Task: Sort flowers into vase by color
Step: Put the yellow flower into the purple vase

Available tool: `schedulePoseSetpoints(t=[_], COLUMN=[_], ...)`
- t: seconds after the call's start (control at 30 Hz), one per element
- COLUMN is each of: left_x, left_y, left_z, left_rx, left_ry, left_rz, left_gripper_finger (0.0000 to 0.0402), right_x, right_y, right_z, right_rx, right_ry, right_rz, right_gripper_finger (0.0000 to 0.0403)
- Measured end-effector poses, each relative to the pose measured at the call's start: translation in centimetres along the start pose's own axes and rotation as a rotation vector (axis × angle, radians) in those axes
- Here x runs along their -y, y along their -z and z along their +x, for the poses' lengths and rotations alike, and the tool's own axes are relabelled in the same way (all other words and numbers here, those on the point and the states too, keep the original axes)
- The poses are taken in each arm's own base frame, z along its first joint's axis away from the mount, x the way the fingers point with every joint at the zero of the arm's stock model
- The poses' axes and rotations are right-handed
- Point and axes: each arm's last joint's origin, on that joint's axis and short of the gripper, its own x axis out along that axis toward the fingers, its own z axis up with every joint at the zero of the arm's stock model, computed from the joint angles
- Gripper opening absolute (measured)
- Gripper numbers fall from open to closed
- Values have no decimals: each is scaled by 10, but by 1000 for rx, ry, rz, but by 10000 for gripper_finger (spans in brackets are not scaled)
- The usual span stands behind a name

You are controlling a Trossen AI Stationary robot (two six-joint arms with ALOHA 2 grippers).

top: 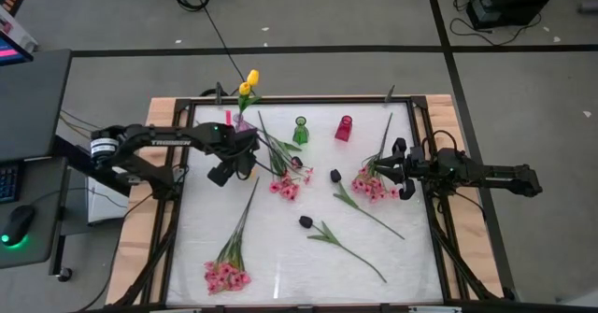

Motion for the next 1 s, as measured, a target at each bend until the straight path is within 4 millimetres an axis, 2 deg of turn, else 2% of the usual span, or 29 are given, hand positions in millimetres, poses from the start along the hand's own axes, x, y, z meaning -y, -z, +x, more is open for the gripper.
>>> schedulePoseSetpoints(t=[0.23, 0.43, 0.77, 0.87, 1.0], left_x=[-6, -10, -19, -17, -1], left_y=[1, 1, -2, 0, 11], left_z=[17, 27, 32, 35, 50], left_rx=[-39, 6, 60, 55, 0], left_ry=[62, 135, 77, 84, 153], left_rz=[-23, -45, -61, -65, -63], left_gripper_finger=[221, 221, 221, 221, 221], right_x=[0, 0, 0, 0, 0], right_y=[0, 0, 0, 0, 0], right_z=[0, 0, 0, 0, 0], right_rx=[0, 0, 0, 0, 0], right_ry=[0, 0, 0, 0, 0], right_rz=[0, 0, 0, 0, 0], right_gripper_finger=[110, 110, 110, 110, 110])
